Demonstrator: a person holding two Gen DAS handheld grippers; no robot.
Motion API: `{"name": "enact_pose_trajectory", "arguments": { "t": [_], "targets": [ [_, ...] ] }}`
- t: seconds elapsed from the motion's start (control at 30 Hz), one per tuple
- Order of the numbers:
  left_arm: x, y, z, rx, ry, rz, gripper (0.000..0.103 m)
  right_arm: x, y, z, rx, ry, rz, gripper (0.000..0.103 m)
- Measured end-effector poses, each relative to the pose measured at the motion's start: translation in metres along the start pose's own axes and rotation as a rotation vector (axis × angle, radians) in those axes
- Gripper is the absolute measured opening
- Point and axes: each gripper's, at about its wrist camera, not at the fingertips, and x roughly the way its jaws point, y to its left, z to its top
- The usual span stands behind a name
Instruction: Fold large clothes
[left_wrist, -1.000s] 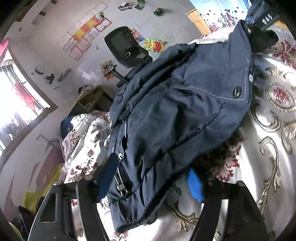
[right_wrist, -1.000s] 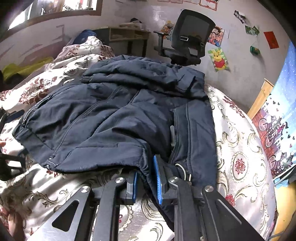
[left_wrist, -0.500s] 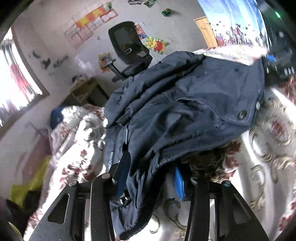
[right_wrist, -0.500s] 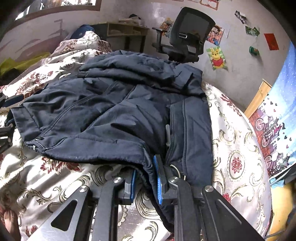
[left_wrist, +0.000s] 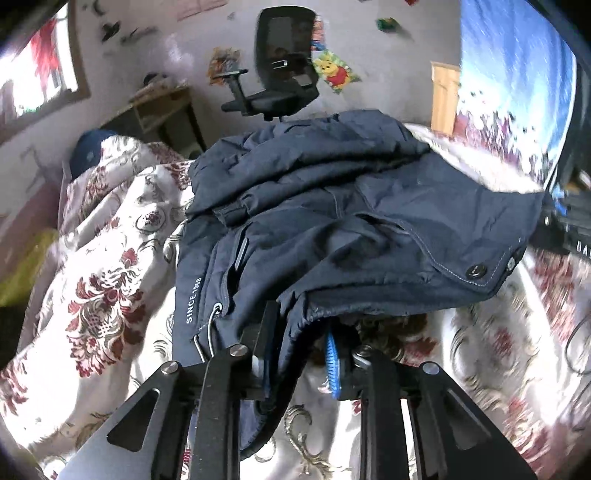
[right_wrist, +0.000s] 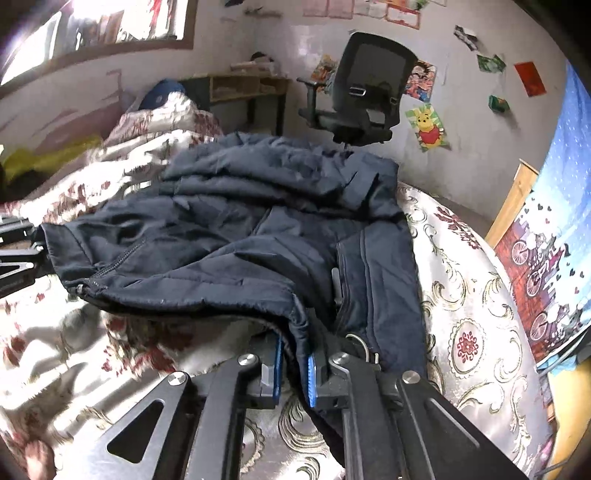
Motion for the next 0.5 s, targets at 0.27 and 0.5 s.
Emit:
{"name": "enact_pose_trajectory", "arguments": {
  "t": [0.27, 0.5],
  "targets": [
    [-0.024, -0.002, 0.018, 0.031, -0.060, 0.026, 0.011, -0.022, -0.006, 0.012, 0.020, -0.090, 0.000, 0.008],
    [-0.040, 0.004, 0.026, 0.021, -0.114, 0.023, 0.008, -0.039, -0.016, 0.023, 0.079, -0.174, 0.040, 0.007]
  ]
}}
